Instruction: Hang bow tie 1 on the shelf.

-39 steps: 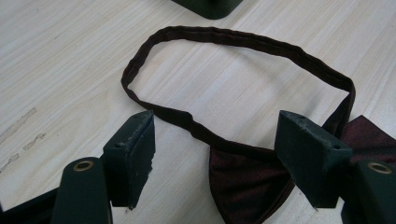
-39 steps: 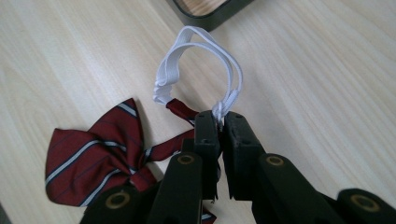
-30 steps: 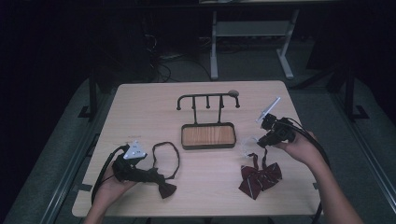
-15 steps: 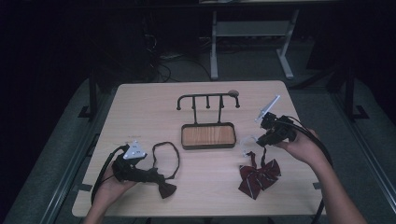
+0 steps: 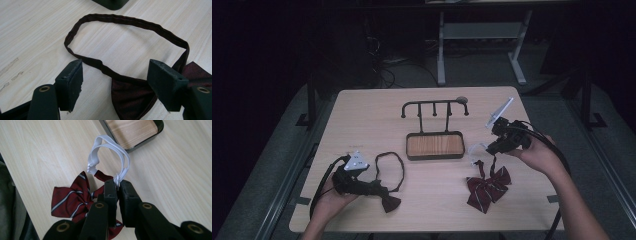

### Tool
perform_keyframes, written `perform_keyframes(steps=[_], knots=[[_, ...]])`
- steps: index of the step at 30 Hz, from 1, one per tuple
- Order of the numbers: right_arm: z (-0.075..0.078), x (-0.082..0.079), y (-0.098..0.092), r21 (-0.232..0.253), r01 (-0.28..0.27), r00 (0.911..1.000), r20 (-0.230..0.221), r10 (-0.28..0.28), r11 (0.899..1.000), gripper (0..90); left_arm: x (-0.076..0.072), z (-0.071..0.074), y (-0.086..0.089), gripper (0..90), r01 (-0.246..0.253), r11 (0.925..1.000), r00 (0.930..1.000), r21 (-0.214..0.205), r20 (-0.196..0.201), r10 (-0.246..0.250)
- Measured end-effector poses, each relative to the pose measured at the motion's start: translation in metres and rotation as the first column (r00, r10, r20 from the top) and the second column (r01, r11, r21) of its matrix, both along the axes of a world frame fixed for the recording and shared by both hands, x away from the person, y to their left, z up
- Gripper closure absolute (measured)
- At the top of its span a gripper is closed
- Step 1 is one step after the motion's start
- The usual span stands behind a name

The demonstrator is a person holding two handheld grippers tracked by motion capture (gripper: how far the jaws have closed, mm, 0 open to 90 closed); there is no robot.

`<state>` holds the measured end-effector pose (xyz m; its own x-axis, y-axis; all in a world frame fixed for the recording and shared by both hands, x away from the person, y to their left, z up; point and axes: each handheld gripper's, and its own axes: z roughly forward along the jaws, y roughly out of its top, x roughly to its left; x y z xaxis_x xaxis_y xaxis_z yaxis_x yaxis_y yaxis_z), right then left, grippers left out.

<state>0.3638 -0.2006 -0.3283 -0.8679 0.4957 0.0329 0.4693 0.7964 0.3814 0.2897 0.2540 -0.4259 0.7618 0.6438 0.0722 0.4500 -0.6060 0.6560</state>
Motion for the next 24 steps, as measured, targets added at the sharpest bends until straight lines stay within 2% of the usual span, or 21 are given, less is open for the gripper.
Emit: perform_keyframes(steps=[24], knots=[[0.035, 0.002, 0.011, -0.005, -0.019, 0.9989, 0.043, 0.019, 1.0, 84.1, 0.0, 0.0, 0.001, 29.3, 0.002, 1.0, 1.0, 0.002, 0.004, -0.002]])
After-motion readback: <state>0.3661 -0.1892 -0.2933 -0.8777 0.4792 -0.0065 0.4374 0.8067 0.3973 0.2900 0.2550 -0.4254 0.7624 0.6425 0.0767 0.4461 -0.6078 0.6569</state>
